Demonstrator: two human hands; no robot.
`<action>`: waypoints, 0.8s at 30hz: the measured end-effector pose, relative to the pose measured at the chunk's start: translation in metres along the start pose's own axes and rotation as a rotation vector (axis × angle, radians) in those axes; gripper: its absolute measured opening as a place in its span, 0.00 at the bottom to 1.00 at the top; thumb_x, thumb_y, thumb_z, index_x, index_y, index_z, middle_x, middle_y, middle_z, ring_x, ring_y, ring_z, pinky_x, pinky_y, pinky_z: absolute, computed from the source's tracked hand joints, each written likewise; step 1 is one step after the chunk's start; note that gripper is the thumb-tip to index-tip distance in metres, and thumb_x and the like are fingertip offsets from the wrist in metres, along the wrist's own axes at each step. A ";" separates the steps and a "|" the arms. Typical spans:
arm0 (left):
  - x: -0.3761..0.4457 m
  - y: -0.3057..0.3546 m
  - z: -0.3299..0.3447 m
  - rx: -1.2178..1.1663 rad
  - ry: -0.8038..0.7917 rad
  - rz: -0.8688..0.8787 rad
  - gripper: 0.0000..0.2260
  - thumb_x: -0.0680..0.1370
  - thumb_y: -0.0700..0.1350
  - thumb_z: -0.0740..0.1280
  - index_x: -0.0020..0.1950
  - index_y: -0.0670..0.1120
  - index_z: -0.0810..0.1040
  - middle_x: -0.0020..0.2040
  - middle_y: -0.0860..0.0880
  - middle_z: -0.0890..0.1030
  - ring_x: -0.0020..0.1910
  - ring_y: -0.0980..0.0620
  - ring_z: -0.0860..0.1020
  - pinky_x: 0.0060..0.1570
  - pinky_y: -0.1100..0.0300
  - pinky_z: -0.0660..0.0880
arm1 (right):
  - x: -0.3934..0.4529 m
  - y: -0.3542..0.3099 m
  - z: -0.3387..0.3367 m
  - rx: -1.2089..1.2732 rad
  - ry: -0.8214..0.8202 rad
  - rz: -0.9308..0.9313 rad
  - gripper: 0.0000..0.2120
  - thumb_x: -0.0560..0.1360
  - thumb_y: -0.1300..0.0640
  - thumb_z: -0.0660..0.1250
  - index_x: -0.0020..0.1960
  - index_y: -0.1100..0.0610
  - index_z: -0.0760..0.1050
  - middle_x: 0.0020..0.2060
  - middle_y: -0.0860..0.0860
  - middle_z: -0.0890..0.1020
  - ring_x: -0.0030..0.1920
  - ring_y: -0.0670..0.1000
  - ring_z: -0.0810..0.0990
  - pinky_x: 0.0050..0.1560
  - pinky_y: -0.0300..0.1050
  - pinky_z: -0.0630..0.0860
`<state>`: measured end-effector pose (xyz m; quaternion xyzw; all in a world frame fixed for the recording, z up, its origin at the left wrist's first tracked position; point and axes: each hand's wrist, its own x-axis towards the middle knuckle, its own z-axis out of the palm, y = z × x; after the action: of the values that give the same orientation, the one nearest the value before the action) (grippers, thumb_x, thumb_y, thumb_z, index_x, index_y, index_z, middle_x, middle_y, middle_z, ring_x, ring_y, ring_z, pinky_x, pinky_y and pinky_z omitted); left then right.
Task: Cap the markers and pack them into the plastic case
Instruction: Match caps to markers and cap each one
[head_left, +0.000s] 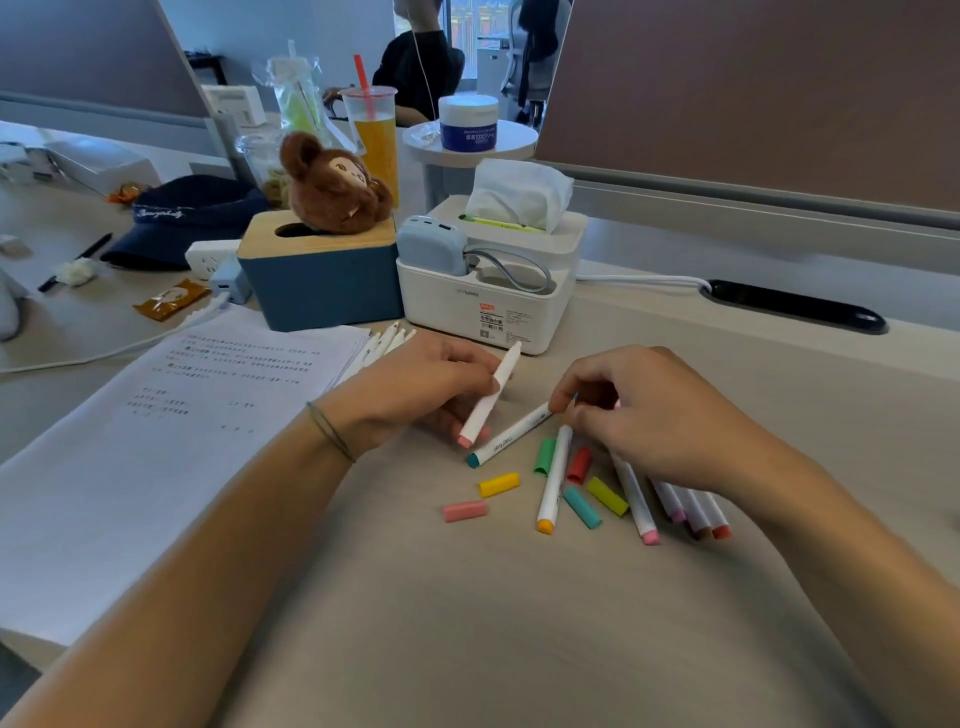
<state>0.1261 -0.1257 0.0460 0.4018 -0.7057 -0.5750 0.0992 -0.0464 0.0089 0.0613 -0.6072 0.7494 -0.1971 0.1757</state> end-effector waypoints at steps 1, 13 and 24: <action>0.000 0.000 0.001 -0.020 -0.013 -0.006 0.08 0.81 0.40 0.66 0.57 0.47 0.81 0.45 0.41 0.85 0.38 0.47 0.84 0.41 0.55 0.83 | 0.000 0.003 -0.003 -0.015 -0.010 0.008 0.11 0.77 0.60 0.68 0.47 0.45 0.84 0.42 0.43 0.83 0.44 0.44 0.80 0.49 0.44 0.79; -0.002 0.000 0.005 0.058 -0.171 -0.048 0.03 0.81 0.44 0.67 0.50 0.46 0.79 0.39 0.44 0.82 0.35 0.48 0.81 0.31 0.59 0.80 | 0.000 0.005 -0.004 -0.051 -0.161 0.035 0.11 0.73 0.63 0.71 0.43 0.47 0.84 0.35 0.43 0.83 0.36 0.41 0.81 0.34 0.31 0.71; 0.003 -0.005 -0.007 0.175 0.047 -0.004 0.06 0.81 0.46 0.66 0.49 0.48 0.81 0.42 0.45 0.80 0.40 0.48 0.79 0.38 0.57 0.78 | -0.012 -0.036 0.050 -0.111 -0.110 -0.241 0.12 0.72 0.39 0.75 0.50 0.44 0.84 0.37 0.42 0.75 0.41 0.45 0.74 0.39 0.43 0.69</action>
<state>0.1305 -0.1331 0.0424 0.4236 -0.7501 -0.5017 0.0793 0.0112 0.0101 0.0369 -0.7113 0.6702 -0.1414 0.1577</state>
